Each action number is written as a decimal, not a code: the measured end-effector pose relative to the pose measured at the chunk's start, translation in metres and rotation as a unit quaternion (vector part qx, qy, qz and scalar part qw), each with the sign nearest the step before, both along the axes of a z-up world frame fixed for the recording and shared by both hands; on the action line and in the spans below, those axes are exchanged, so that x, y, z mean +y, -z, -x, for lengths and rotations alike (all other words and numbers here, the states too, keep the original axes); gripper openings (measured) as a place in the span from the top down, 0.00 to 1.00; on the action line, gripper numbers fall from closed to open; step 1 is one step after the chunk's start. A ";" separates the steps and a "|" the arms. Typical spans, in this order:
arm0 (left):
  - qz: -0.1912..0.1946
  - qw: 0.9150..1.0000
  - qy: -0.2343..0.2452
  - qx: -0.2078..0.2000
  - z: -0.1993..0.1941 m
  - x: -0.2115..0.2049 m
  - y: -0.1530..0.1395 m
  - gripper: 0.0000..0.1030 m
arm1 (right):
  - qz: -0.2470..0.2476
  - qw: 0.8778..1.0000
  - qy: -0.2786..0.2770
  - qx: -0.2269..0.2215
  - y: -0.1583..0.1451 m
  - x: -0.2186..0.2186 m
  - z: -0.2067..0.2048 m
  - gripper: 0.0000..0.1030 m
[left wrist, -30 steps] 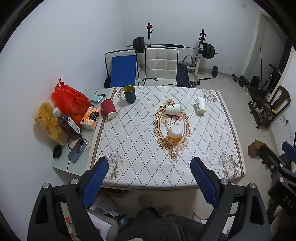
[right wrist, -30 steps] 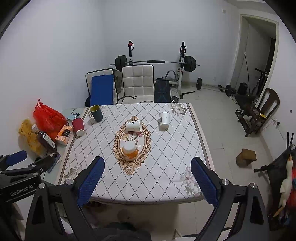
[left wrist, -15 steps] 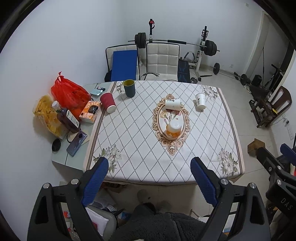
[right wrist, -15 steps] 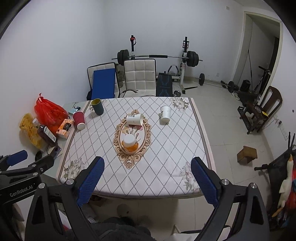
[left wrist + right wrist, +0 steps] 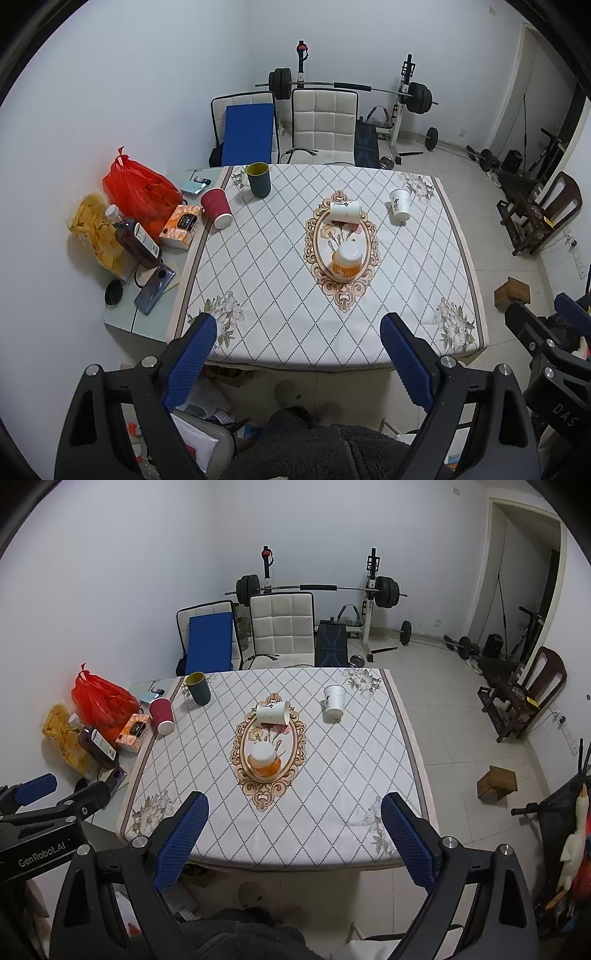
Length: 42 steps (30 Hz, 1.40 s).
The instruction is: Flip cup upside down
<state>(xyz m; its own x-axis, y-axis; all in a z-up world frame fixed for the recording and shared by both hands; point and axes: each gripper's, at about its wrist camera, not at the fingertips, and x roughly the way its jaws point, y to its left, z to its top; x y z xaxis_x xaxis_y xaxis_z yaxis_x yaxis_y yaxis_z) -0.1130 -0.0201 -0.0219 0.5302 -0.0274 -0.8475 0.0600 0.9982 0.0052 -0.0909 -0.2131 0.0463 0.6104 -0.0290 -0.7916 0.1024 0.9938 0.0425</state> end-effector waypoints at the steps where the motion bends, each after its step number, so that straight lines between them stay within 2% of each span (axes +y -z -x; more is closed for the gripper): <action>1: 0.001 1.000 0.000 -0.001 0.000 0.000 -0.001 0.12 | -0.001 1.000 0.000 0.000 0.000 0.000 0.000 0.06; 42: -0.006 1.000 0.009 -0.016 0.001 0.007 -0.021 0.12 | -0.023 1.000 0.015 0.007 0.000 0.003 0.013 0.06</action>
